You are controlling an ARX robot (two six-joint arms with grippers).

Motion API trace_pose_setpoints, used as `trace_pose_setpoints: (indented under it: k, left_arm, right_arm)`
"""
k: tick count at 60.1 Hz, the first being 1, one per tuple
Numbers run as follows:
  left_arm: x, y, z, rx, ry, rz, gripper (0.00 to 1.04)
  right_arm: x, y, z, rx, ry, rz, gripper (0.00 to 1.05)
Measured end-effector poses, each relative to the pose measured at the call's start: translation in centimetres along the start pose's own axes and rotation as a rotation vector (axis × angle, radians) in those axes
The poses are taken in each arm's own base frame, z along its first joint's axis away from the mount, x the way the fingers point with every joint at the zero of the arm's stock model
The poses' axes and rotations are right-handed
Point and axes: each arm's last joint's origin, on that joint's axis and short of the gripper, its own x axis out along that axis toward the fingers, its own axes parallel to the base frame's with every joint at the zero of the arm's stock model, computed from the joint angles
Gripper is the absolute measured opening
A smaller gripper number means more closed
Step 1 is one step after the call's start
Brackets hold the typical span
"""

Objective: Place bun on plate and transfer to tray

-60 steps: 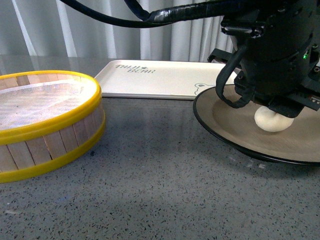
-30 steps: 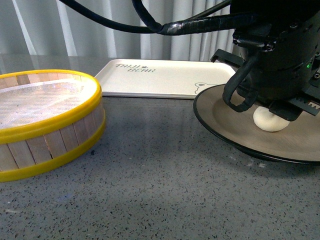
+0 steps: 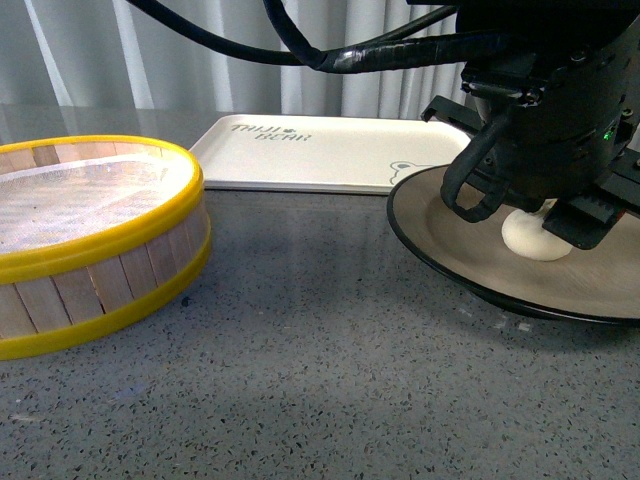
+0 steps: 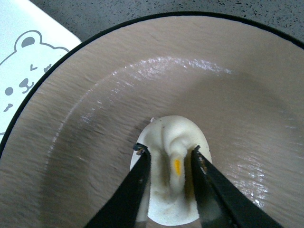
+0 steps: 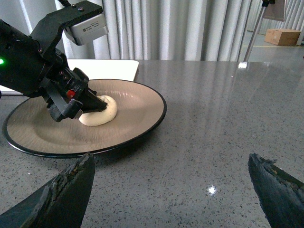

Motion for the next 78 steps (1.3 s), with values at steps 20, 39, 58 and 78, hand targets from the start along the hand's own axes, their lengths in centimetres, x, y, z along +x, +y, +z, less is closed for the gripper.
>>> trace_pose_setpoints:
  k: [20,39,58,78]
  left_arm:
    - [-0.7,1.1,0.7,-0.016,-0.014,0.005,0.87]
    - [-3.7,4.9,2.2,-0.096,-0.084,0.041,0.98]
    - [-10.7,11.7,0.0,-0.207,-0.172,0.182,0.98]
    - [-26.0,18.3,-15.9,-0.475,-0.166,0.532,0.98]
  right_arm:
    - [0.0,0.0,0.0,0.0,0.0,0.0,0.96]
    - [0.0,0.0,0.0,0.0,0.0,0.0,0.96]
    - [0.0,0.0,0.0,0.0,0.0,0.0,0.96]
    - [0.0,0.0,0.0,0.0,0.0,0.0,0.96]
